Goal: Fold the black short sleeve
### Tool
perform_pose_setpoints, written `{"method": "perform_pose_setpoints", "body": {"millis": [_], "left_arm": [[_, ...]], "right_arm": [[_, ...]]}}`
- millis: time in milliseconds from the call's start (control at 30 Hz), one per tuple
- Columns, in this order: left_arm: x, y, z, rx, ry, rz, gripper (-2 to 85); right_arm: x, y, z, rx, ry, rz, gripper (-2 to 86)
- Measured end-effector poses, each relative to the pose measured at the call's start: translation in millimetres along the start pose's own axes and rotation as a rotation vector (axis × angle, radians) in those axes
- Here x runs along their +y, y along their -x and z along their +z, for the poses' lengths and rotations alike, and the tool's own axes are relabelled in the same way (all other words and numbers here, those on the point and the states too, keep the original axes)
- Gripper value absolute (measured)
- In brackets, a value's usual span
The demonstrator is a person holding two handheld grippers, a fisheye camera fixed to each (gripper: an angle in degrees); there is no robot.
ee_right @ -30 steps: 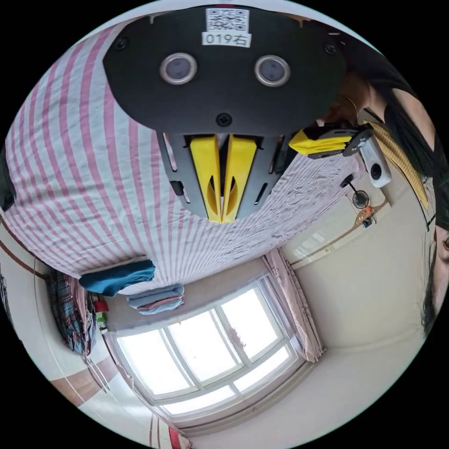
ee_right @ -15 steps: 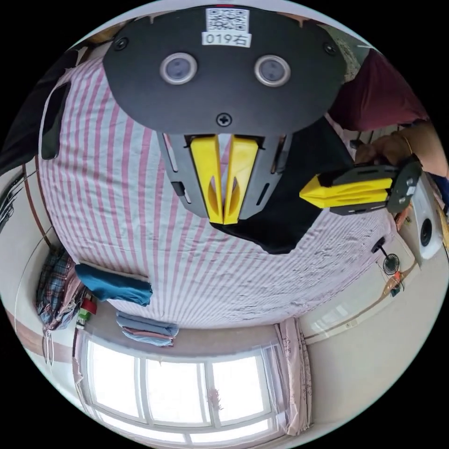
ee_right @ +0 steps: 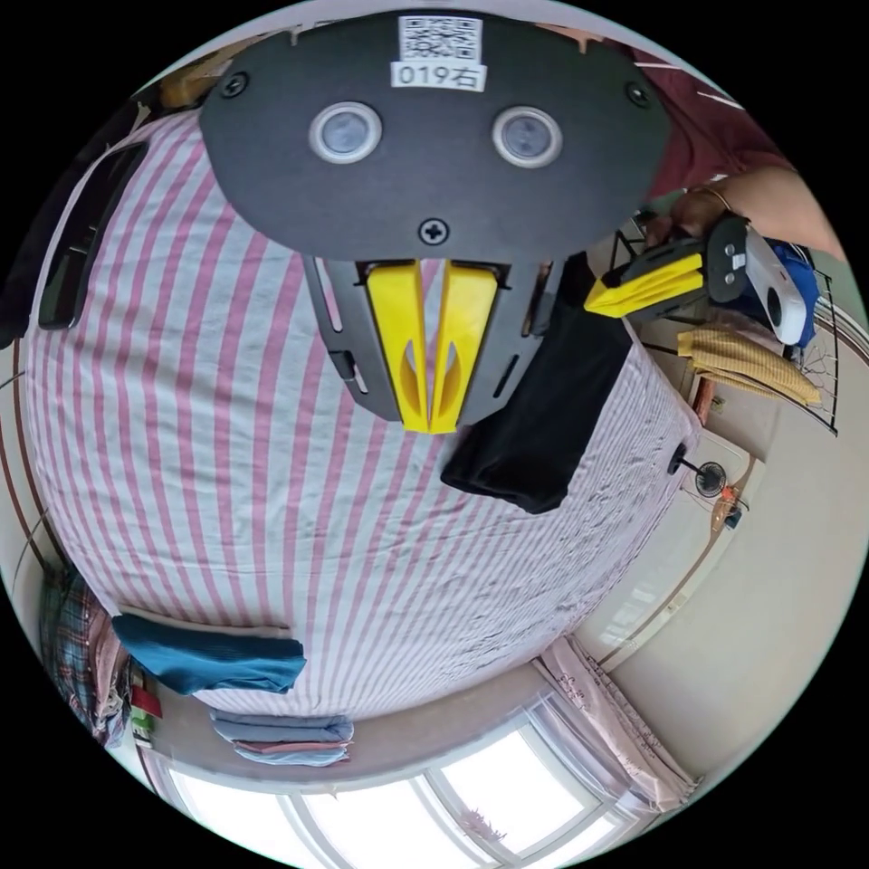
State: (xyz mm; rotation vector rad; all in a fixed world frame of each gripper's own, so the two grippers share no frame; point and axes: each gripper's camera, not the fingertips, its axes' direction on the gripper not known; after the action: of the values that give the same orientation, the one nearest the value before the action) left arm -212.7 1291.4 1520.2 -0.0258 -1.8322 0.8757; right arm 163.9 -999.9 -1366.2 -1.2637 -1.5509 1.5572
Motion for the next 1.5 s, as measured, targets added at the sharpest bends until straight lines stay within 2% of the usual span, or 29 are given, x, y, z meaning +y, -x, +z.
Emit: {"method": "perform_pose_setpoints", "body": {"millis": [100,433,533,700,833,967,1100,1267,1500], "left_arm": [[5,11,-3,-0.024,-0.021,-0.094,0.7],[32,8,8,-0.067,-0.076,-0.067,0.7],[40,10,15,-0.036,-0.08,-0.093,0.6],[48,-8,33,0.001,-0.059,-0.01,0.6],[54,-21,58,0.035,-0.035,0.013,0.7],[58,-32,85,0.044,-0.013,0.02,0.7],[61,-42,110,0.044,0.006,0.041,0.8],[67,-58,150,0.047,0.024,0.071,0.8],[46,-49,174,0.14,0.067,0.082,0.9]], "right_arm": [[-4,0,12,-0.008,0.001,-0.005,1.9],[-42,19,78,-0.094,0.06,-0.02,6.5],[-61,31,104,-0.071,0.083,-0.048,6.5],[-81,30,124,-0.083,0.061,0.016,6.6],[-96,34,151,-0.107,0.119,0.021,6.5],[-99,32,166,-0.122,0.139,0.053,1.3],[-91,25,163,-0.172,0.085,0.1,-0.1],[-78,1,188,-0.267,0.092,0.187,0.9],[-86,9,203,-0.315,0.137,0.094,5.7]]}}
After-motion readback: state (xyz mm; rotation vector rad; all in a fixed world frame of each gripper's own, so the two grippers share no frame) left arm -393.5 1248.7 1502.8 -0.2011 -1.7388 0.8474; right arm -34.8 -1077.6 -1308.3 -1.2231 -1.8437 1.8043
